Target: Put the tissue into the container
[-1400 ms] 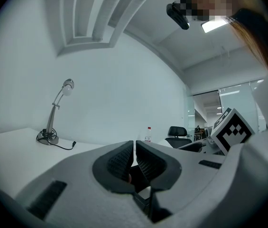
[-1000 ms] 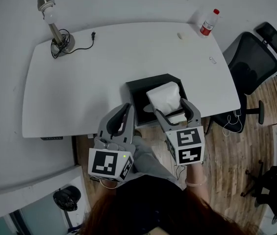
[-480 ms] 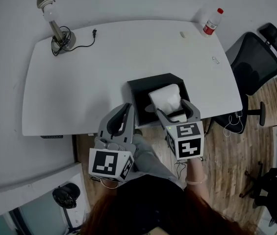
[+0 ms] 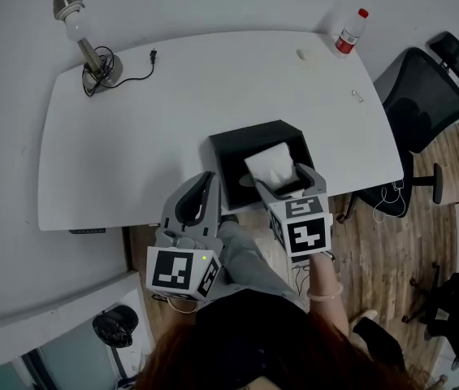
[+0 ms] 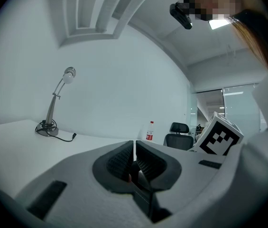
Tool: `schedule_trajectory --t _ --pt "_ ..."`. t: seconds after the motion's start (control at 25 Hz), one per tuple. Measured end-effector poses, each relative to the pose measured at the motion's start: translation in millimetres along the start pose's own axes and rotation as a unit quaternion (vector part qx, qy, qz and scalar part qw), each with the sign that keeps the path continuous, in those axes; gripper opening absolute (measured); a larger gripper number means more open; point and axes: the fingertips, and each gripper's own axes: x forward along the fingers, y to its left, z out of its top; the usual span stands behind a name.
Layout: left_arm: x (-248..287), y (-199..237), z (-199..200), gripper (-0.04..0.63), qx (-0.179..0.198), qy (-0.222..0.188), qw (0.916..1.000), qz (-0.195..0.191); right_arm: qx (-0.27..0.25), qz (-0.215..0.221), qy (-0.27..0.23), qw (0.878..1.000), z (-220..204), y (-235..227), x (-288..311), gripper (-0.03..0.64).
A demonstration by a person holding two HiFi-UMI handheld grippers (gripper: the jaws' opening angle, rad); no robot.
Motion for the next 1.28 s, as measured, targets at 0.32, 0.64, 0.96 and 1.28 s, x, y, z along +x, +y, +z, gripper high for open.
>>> schedule_trajectory --t 0.32,0.64,0.96,1.28 --pt "5.0 -1.8 -0.7 0.038 0.000 0.002 1.0000 -0.009 -0.007 0.004 -0.015 1.000 1.6 0.6 0.3 0.371" --pt "1.1 -3.5 -0.7 0.038 0.004 0.007 0.9998 -0.016 -0.018 -0.010 -0.074 0.997 14.5 2.8 -15.9 0.370" --pt "-14.4 -12.8 6.0 0.038 0.014 0.002 0.9996 -0.023 -0.015 -0.073 -0.122 0.990 24.0 -9.2 -43.5 0.152" --pt "-38.6 -24.5 13.1 0.038 0.023 -0.010 0.9994 -0.026 -0.021 -0.076 -0.144 0.986 22.4 2.0 -72.2 0.141"
